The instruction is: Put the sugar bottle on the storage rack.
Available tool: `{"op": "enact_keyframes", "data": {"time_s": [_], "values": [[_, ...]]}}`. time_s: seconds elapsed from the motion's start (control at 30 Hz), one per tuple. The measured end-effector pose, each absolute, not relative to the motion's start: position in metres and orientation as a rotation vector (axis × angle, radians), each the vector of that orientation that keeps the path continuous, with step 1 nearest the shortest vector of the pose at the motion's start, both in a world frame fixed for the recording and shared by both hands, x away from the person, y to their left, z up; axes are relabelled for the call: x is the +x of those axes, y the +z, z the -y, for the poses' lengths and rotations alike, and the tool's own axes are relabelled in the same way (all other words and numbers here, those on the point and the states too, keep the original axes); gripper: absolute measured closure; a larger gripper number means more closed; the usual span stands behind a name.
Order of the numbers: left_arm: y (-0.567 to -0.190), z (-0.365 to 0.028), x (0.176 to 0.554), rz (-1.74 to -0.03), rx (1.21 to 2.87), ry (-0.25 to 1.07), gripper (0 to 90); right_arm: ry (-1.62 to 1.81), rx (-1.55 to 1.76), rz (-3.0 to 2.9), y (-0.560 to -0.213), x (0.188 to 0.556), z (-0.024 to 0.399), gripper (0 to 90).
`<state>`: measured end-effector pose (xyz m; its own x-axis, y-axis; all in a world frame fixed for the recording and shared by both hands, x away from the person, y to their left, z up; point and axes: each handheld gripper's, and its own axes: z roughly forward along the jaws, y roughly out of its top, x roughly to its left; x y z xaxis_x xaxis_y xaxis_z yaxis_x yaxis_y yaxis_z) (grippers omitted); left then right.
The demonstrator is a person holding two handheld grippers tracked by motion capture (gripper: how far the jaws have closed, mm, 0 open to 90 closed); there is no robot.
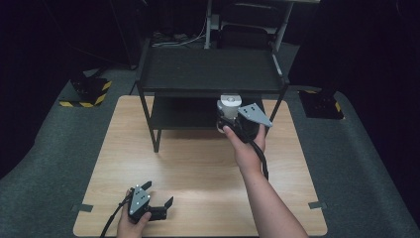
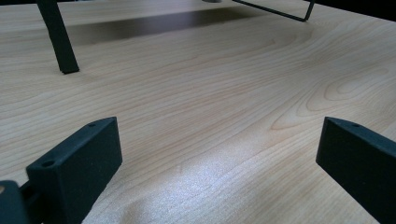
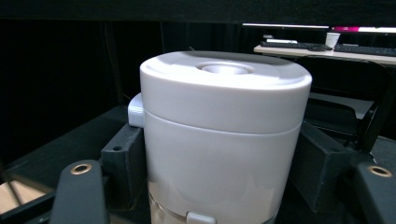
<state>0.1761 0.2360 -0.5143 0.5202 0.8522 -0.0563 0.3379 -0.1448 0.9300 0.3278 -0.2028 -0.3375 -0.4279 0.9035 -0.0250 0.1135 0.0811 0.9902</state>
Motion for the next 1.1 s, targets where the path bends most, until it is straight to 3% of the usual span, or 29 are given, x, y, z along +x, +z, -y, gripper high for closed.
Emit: {"op": "enact_keyframes", "data": {"time_s": [0.53,1.1], "values": [[-0.515,-0.237,0.176,-1.001,1.719,0.614,0.5,1.419,1.018,-1.612,-0.356,0.364,0.193,30.1],[-0.515,-0.238,0.176,-0.995,1.718,0.613,0.5,1.408,1.012,-1.61,-0.366,0.373,0.183,30.0]]}}
